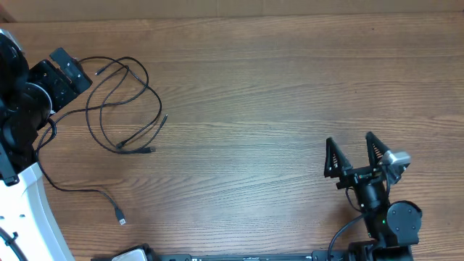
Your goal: Untangle cables
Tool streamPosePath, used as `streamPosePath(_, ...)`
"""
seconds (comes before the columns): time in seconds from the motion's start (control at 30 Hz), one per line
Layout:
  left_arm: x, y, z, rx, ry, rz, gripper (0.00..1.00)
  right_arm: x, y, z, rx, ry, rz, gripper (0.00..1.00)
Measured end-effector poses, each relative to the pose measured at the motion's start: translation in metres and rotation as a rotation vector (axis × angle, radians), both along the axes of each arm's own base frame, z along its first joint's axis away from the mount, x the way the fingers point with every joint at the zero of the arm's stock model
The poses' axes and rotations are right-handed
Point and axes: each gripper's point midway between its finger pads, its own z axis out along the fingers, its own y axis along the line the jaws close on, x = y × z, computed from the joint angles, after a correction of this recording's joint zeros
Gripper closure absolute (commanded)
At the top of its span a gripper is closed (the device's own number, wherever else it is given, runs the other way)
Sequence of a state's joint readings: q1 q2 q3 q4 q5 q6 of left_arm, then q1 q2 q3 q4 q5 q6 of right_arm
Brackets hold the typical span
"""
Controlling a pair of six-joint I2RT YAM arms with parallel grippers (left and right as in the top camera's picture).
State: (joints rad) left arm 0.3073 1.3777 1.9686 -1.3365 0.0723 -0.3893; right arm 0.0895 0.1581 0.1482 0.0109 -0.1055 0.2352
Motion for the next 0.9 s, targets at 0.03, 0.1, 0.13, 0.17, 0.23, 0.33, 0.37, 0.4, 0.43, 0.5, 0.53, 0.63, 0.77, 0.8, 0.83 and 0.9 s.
streamPosePath(0.03, 0.0, 0.0, 0.0, 0.0, 0.0, 0.0, 0.0, -0.001, 0.0, -0.002, 0.001, -0.001, 0.0, 0.0)
streamPosePath(0.1, 0.0, 0.0, 0.0, 0.0, 0.0, 0.0, 0.0, -0.003, 0.0, -0.008, 0.001, -0.003, 0.003, 0.0)
streamPosePath(0.13, 0.0, 0.0, 0.0, 0.0, 0.0, 0.0, 0.0, -0.004, 0.0, -0.012, 0.001, -0.002, 0.003, 0.0)
streamPosePath(0.17, 0.0, 0.0, 0.0, 0.0, 0.0, 0.0, 0.0, -0.005, 0.001, -0.016, -0.001, 0.005, 0.005, 0.0)
streamPosePath(0.23, 0.0, 0.0, 0.0, 0.0, 0.0, 0.0, 0.01, -0.007, 0.0, -0.027, -0.003, 0.037, 0.004, 0.0)
streamPosePath(0.33, 0.0, 0.0, 0.0, 0.0, 0.0, 0.0, 0.0, -0.008, 0.0, -0.047, -0.009, 0.108, 0.005, 0.0)
streamPosePath(0.37, 0.0, 0.0, 0.0, 0.0, 0.0, 0.0, 0.0, -0.009, 0.0, -0.054, -0.012, 0.137, 0.005, 0.0)
streamPosePath(0.4, 0.0, 0.0, 0.0, 0.0, 0.0, 0.0, 0.0, -0.009, 0.0, -0.058, -0.013, 0.152, 0.005, 0.0)
streamPosePath(0.43, 0.0, 0.0, 0.0, 0.0, 0.0, 0.0, 0.0, -0.009, 0.0, -0.061, -0.014, 0.162, 0.005, 0.0)
streamPosePath(0.5, 0.0, 0.0, 0.0, 0.0, 0.0, 0.0, 0.0, -0.009, 0.0, -0.06, -0.014, 0.155, 0.005, 0.0)
streamPosePath(0.53, 0.0, 0.0, 0.0, 0.0, 0.0, 0.0, 0.0, -0.008, 0.0, -0.057, -0.012, 0.141, 0.005, 0.0)
streamPosePath(0.63, 0.0, 0.0, 0.0, 0.0, 0.0, 0.0, 0.0, -0.006, 0.0, -0.048, -0.008, 0.083, 0.005, 0.0)
streamPosePath(0.77, 0.0, 0.0, 0.0, 0.0, 0.0, 0.0, 0.0, -0.004, 0.001, -0.052, -0.006, 0.072, 0.005, 0.0)
streamPosePath(0.8, 0.0, 0.0, 0.0, 0.0, 0.0, 0.0, 0.0, -0.004, 0.001, -0.052, -0.006, 0.073, 0.004, 0.0)
streamPosePath(0.83, 0.0, 0.0, 0.0, 0.0, 0.0, 0.0, 0.0, -0.004, 0.001, -0.052, -0.006, 0.071, 0.004, 0.0)
streamPosePath(0.9, 0.0, 0.0, 0.0, 0.0, 0.0, 0.0, 0.01, -0.004, 0.0, -0.052, -0.006, 0.07, 0.004, 0.0)
